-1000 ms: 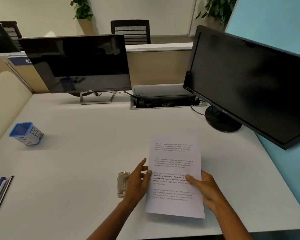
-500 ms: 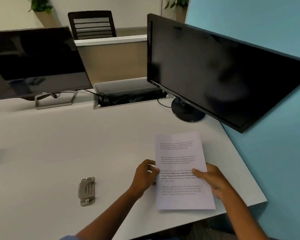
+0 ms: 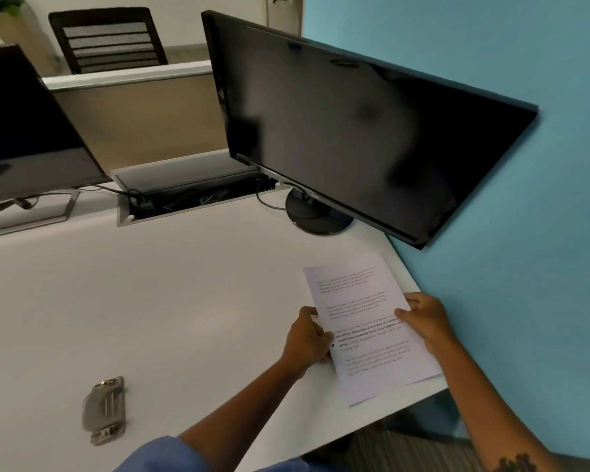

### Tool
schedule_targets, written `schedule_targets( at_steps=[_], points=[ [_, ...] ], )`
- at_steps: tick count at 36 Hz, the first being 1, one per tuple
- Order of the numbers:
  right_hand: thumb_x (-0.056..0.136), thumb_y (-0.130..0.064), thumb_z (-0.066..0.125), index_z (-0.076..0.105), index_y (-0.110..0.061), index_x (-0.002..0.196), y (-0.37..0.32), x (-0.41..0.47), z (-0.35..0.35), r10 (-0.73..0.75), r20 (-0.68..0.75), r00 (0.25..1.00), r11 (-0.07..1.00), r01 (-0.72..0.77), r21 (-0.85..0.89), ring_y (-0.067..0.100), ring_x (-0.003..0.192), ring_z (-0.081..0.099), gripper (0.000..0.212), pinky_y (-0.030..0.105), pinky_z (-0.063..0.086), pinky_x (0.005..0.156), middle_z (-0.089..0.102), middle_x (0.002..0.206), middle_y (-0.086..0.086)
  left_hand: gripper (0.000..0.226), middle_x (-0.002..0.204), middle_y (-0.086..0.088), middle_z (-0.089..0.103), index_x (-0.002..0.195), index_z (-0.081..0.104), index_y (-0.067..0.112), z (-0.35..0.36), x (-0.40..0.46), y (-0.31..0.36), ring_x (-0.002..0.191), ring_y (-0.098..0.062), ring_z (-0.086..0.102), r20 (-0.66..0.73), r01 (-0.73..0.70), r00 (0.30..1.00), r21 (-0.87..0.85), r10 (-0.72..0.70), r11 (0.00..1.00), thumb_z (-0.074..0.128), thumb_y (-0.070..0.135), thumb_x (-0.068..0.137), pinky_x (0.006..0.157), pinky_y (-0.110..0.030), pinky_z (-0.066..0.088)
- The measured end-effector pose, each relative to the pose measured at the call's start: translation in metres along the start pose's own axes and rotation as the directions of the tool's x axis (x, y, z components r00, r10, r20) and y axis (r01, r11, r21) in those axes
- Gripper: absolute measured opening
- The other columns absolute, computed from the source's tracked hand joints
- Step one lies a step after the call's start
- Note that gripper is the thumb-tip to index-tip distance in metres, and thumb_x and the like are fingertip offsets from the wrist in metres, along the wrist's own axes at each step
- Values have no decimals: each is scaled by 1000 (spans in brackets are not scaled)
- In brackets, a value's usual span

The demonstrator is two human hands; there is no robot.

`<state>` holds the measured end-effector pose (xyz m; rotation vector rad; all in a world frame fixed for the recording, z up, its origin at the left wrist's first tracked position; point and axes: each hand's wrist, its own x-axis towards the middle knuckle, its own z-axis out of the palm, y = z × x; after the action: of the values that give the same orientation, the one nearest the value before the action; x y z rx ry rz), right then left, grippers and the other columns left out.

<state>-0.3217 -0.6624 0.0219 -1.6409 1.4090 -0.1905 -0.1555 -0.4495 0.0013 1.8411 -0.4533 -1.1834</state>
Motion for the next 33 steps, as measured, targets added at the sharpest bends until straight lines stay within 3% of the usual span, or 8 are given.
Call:
schedule_targets(
  at_steps=[6,10,14,19,24,28,33],
  points=[
    [85,-1,78,72,-22,96,9,4,-7,-22,-38,999,996,19,-87,13,78,73,24,22,57,62,79,97,0,56,100,11,66,139,38,24,9,2,12,76,-10,77,29,-22,999,47,21,999,71,19,94,58,-28,64],
    [85,-5,77,76,-15,103,15,7,-7,-20,-76,997,991,10,-130,25,86,77,21,35,65,73,81,102,4,62,103,12,64,145,35,22,10,2,16,83,-13,76,44,-27,999,63,24,998,70,19,94,57,-29,64],
    [88,-10,77,76,-13,108,16,6,-6,-42,-95,995,983,24,-184,28,88,77,20,43,67,78,81,106,6,63,102,9,66,147,34,20,8,-2,16,84,-20,77,50,-22,999,88,17,996,70,19,95,63,-40,67],
    [90,-8,76,73,-10,116,12,2,-3,-73,-144,987,969,36,-246,26,87,69,26,28,55,70,78,115,11,68,122,-7,66,152,30,17,3,-8,19,95,-32,76,47,17,999,100,-22,995,69,15,96,74,-49,67],
    [91,-14,76,68,-7,131,8,-6,2,-98,-191,977,933,24,-358,38,116,69,42,44,59,88,71,130,14,70,127,-16,65,155,29,18,-7,-16,21,97,-37,75,-14,65,998,113,-64,991,69,17,97,72,-42,65],
    [94,-26,74,64,-9,139,5,-15,9,-112,-210,971,889,3,-457,41,123,64,49,55,60,95,65,137,16,69,123,-15,69,155,32,14,-22,-23,14,106,-40,72,-87,11,996,176,4,984,68,23,98,93,-54,61],
    [92,-31,76,64,-12,139,-6,-28,29,-152,-261,953,869,3,-494,42,126,59,52,59,55,98,63,138,18,59,124,2,69,149,44,23,-53,-37,-1,105,-22,72,-232,-59,965,268,123,962,68,36,97,99,-41,58]
  ],
)
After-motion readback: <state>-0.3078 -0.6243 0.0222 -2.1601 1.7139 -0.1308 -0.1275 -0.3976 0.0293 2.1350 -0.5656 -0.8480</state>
